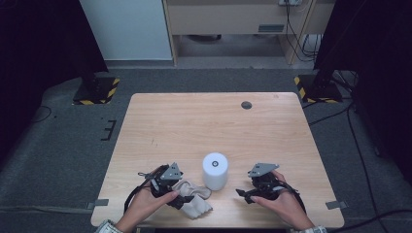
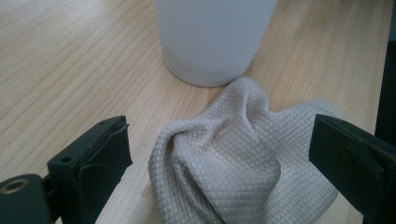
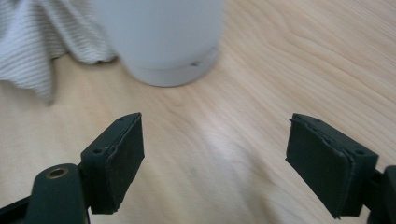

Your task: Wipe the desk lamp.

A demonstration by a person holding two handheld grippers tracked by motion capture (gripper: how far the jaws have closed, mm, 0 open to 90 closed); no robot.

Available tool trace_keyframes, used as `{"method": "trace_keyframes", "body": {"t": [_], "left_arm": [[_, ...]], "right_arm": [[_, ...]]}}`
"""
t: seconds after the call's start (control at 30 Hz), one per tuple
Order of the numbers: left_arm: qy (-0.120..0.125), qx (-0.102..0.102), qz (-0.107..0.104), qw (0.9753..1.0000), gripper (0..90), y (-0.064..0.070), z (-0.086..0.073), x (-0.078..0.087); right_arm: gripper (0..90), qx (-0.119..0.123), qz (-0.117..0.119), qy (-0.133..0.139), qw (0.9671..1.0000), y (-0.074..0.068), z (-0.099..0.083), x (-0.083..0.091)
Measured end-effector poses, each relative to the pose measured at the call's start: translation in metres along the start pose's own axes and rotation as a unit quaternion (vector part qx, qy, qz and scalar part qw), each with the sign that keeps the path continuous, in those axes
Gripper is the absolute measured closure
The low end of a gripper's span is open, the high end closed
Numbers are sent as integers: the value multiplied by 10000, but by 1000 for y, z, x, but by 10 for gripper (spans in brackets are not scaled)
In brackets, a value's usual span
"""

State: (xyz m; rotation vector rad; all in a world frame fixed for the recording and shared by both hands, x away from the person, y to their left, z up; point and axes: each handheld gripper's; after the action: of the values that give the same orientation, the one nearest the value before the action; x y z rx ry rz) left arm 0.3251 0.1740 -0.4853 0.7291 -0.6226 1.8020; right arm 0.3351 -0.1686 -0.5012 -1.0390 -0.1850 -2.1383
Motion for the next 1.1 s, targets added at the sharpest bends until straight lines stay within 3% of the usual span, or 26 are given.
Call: {"method": "trace_keyframes", "body": {"t": [0.2, 0.3, 0.47, 0.5, 0.67, 0.73, 0.83, 0.97, 1.1], "left_arm": [[-131, -209, -108, 9996, 71, 4, 0, -6], [-388, -426, -45, 9983, 71, 4, 0, -9], [-80, -402, -88, 9991, 95, 6, 2, -5], [-131, -495, -123, 9986, 103, 6, 2, -5], [-218, -492, -88, 9985, 188, 11, 4, -6], [-194, -544, -175, 9982, 217, 13, 5, -6], [-396, -723, -204, 9964, 277, 17, 5, -10], [-462, -695, -171, 9964, 309, 15, 4, -12], [-721, -707, -185, 9947, 325, 14, 0, -19]], "right_arm": [[234, -251, -212, -40, 9995, 14, -1, -1], [240, -318, -270, -39, 9991, 18, -1, -1], [252, -426, -342, -43, 9985, 22, -1, 0], [253, -428, -351, -58, 9984, 23, -1, 0], [264, -439, -386, -36, 9983, 23, -1, 0], [263, -442, -392, -43, 9982, 23, -1, 0], [262, -431, -383, -73, 9983, 23, -1, -1], [262, -400, -389, -84, 9984, 22, 0, -2], [263, -400, -401, -88, 9984, 22, -1, -3]]}}
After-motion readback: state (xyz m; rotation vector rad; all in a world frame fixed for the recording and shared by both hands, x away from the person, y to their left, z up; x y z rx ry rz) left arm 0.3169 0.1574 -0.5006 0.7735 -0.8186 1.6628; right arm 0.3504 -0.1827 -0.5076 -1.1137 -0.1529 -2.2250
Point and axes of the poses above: each handheld gripper's, and its own axes: x roughly backward along the jaws, z roughly out of its top, y roughly to its right, and after that the axes turned 12 degrees about -x, right-handed
